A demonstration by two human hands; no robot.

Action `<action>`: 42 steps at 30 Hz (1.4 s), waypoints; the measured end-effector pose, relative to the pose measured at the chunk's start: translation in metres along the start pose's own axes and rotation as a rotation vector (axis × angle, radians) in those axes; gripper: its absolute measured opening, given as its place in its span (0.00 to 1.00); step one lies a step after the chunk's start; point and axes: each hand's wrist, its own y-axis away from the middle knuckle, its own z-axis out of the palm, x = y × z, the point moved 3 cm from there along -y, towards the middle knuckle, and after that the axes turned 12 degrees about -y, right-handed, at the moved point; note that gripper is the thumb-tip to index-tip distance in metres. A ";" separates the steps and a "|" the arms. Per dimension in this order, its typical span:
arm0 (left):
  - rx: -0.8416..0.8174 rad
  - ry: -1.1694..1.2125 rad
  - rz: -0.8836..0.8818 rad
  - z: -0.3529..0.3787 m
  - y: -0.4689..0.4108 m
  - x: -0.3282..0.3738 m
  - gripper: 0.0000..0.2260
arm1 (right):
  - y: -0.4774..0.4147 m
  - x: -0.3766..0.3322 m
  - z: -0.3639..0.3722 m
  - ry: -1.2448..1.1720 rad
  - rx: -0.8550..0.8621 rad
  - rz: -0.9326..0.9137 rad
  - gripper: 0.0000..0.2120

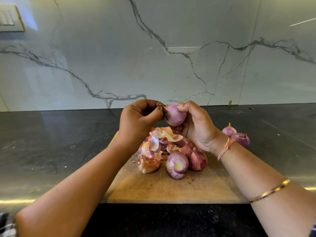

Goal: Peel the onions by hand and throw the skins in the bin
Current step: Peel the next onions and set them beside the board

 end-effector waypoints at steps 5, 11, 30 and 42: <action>-0.042 0.096 -0.045 0.002 0.000 0.001 0.09 | 0.000 -0.001 -0.001 -0.092 0.010 0.036 0.17; 0.006 0.325 -0.195 0.000 -0.003 -0.001 0.09 | 0.001 -0.006 0.001 -0.291 0.007 0.015 0.13; -0.032 0.100 -0.012 0.002 0.004 0.004 0.08 | 0.002 -0.004 0.001 -0.157 0.035 0.129 0.21; 0.019 0.078 0.036 0.003 0.004 0.001 0.08 | 0.001 -0.002 0.002 -0.072 0.021 0.042 0.21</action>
